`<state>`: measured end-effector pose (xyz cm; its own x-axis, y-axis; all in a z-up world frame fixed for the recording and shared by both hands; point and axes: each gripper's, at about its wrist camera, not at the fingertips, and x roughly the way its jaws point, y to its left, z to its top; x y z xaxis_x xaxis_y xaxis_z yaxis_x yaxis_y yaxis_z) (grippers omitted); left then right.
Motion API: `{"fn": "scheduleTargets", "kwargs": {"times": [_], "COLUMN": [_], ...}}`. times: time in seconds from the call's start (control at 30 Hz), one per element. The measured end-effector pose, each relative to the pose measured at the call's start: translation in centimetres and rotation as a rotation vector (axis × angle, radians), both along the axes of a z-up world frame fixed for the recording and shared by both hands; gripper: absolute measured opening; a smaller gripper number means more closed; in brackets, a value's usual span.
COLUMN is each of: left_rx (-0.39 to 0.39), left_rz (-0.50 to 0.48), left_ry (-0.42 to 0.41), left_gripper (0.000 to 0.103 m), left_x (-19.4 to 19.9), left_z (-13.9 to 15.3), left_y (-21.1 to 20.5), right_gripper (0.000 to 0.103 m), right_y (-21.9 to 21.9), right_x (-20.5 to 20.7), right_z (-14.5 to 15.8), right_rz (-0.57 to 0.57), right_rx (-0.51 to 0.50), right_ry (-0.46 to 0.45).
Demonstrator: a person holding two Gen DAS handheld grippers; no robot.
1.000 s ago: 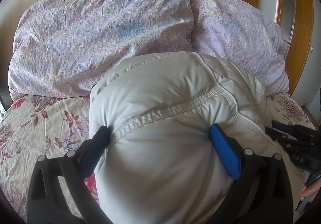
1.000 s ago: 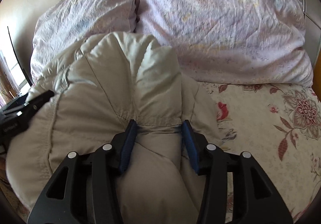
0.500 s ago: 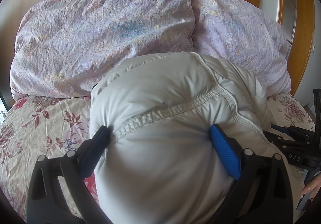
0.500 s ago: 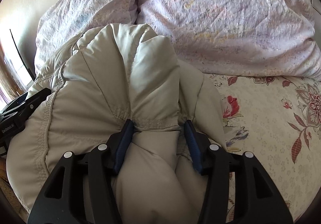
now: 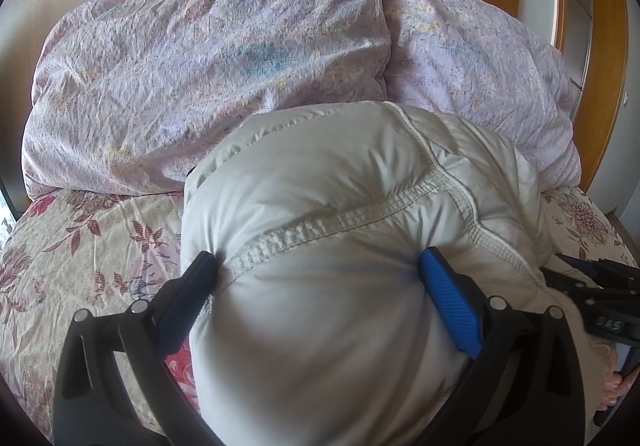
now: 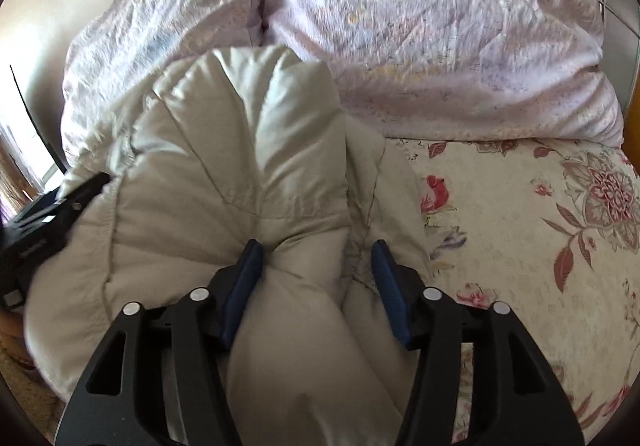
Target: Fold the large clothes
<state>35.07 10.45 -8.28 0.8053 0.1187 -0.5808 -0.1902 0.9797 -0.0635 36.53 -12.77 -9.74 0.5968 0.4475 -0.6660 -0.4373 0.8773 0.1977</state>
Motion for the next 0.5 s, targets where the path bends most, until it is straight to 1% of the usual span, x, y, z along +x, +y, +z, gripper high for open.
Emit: {"fn": "scheduleTargets", "kwargs": {"times": [0.1,0.2,0.27,0.3,0.37,0.5], "left_rx": [0.000,0.002,-0.018,-0.034,-0.071,-0.052], "left_rz": [0.009,0.014,0.015,0.017,0.026,0.043], "left_ry": [0.002,0.014,0.017,0.016,0.009,-0.009], "left_gripper": [0.101,0.101,0.101,0.101,0.101,0.101], "left_x": [0.0,-0.2,-1.0,-1.5,-3.1,-6.5], "left_z": [0.0,0.4,0.9,1.1,1.6,2.8], "left_y": [0.0,0.0,0.3,0.5,1.1,1.1], "right_gripper": [0.062,0.062,0.063,0.065,0.072,0.094], "right_y": [0.4,0.0,-0.3,-0.6,-0.8,-2.1], "right_x": [0.5,0.7,0.4,0.0,-0.7,-3.2], "right_z": [-0.3,-0.2,0.5,0.7,1.5,3.2], "right_rz": [-0.008,-0.013,-0.032,-0.041,-0.070,-0.113], "right_rx": [-0.014,0.000,-0.010,-0.018,-0.039,-0.038], "right_ry": [-0.015,-0.006,-0.010,-0.014,-0.030,-0.057]}}
